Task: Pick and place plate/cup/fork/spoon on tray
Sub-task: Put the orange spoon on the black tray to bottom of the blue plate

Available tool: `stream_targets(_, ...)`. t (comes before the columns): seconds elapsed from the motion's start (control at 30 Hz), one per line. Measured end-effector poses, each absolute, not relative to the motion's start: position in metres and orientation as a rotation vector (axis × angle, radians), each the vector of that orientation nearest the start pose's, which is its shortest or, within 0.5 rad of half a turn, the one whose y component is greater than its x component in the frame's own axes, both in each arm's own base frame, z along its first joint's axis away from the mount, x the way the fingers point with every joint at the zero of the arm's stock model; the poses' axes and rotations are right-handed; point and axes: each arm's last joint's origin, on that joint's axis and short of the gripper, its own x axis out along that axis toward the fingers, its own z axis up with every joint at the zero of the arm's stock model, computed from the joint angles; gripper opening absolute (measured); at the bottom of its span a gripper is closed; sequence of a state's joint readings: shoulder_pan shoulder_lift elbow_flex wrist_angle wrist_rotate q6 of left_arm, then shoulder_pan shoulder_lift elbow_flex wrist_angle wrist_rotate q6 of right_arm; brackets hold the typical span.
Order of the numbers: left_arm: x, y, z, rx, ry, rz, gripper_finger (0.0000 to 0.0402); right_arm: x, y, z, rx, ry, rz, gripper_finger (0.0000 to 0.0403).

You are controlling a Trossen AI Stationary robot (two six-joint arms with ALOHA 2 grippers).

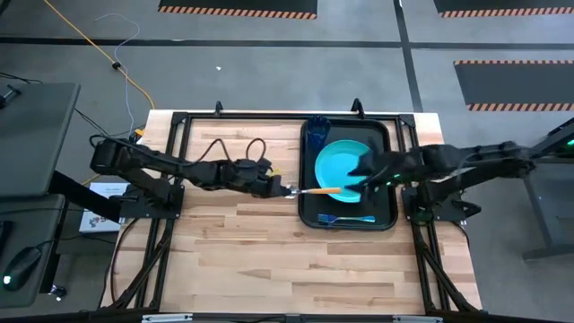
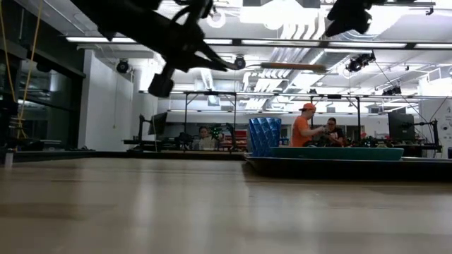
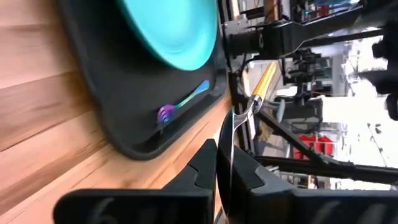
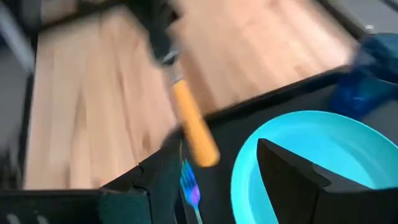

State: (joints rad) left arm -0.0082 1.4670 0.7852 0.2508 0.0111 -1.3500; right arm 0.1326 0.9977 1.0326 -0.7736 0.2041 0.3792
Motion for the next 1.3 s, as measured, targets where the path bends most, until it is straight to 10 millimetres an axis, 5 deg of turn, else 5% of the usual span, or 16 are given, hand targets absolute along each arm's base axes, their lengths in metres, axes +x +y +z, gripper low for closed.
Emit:
stream_targets(0.23, 0.341, -0.003, 0.208, -1.341, 0.372, 0.264, 0.0001, 0.247, 0.032, 0.316, 0.018, 0.881, -0.125, 0.0201)
stream_targets(0.47, 0.355, -0.003, 0.210, -1.341, 0.360, 0.257, 0.0001, 0.278, 0.037, 0.290, -0.084, 1.009, -0.099, 0.0201)
stream_targets(0.7, 0.356, -0.003, 0.211, -1.340, 0.358, 0.259, 0.0000, 0.286, 0.038, 0.276, -0.108, 1.064, -0.098, 0.0188)
stream_targets(1.17, 0.356, -0.003, 0.211, -1.332, 0.360, 0.253, 0.0000, 0.289, 0.039, 0.267, -0.106, 1.117, -0.080, 0.0043)
stream_targets(1.3, 0.356, -0.003, 0.211, -1.328, 0.358, 0.252, 0.0002, 0.289, 0.039, 0.267, -0.100, 1.119, -0.081, 0.0033)
